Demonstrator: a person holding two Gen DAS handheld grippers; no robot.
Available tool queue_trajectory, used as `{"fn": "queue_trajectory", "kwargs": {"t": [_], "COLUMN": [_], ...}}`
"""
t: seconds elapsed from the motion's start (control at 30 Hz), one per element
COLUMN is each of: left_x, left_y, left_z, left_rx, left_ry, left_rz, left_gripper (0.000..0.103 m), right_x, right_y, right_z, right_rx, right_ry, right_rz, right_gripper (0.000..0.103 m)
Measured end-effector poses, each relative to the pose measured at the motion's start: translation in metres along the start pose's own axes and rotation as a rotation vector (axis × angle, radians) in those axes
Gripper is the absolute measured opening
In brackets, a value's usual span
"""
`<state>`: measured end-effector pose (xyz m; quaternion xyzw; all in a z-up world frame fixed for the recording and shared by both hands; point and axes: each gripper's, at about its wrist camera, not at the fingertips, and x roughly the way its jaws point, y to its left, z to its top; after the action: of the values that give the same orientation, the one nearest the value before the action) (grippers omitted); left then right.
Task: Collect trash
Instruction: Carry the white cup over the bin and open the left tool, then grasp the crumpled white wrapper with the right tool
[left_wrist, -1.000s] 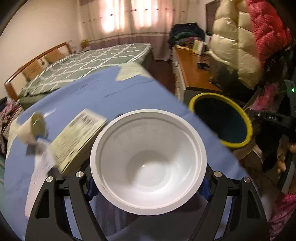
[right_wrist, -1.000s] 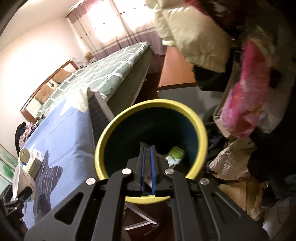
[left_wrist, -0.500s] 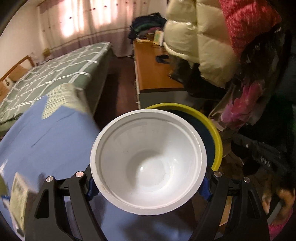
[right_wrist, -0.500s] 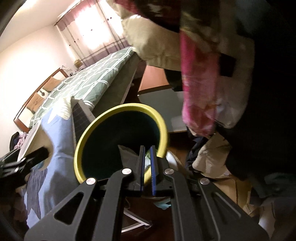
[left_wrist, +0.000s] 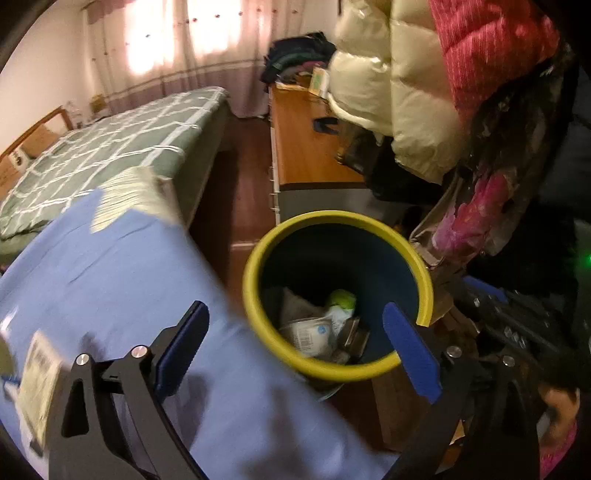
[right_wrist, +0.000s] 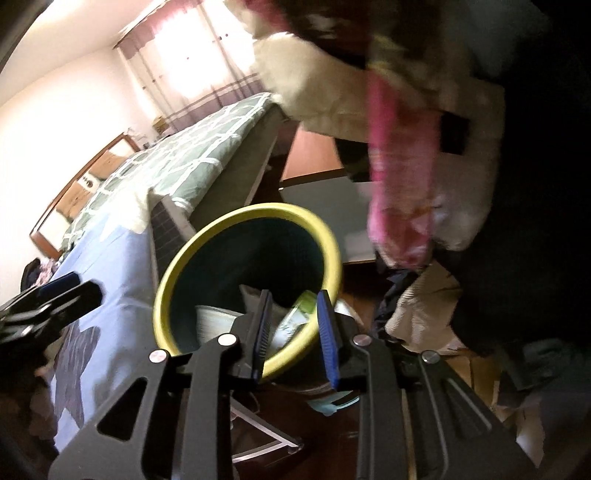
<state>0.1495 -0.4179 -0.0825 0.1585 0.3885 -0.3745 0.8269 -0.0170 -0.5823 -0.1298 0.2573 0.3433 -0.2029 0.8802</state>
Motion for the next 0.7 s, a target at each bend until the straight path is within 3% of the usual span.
{"fn": "queue_trajectory", "kwargs": {"t": [0.2,0.3,0.47,0.7], "left_x": [-0.026,-0.059,-0.118,-0.198], "left_y": [0.041,0.062,0.12,0.22], "left_z": [-0.003,-0.011,-0.054,-0.153], "left_rx": [-0.11,-0.122,-0.204,-0.418], "left_ry": [-0.043,-0.108,-0.172,-0.176], "left_rz": [-0.013,0.01,0.141,0.405], "left_gripper": [0.098,0.098,0.098,0.098], "right_x": [-0.006,-0.015,-0.004,0.011], "right_y": [0.039,0.064,0.125,0.247], "right_z": [0.003,0.001,-0.009,-0.047], "right_rx": [-0.041,-0.097,-0.21,-0.446], "right_ry": [-0.012,-0.022,0.022,0.091], "right_rz": [0.022,0.029,0.098,0.251], "right_gripper": [0.024,0.035,0.036,0.036]}}
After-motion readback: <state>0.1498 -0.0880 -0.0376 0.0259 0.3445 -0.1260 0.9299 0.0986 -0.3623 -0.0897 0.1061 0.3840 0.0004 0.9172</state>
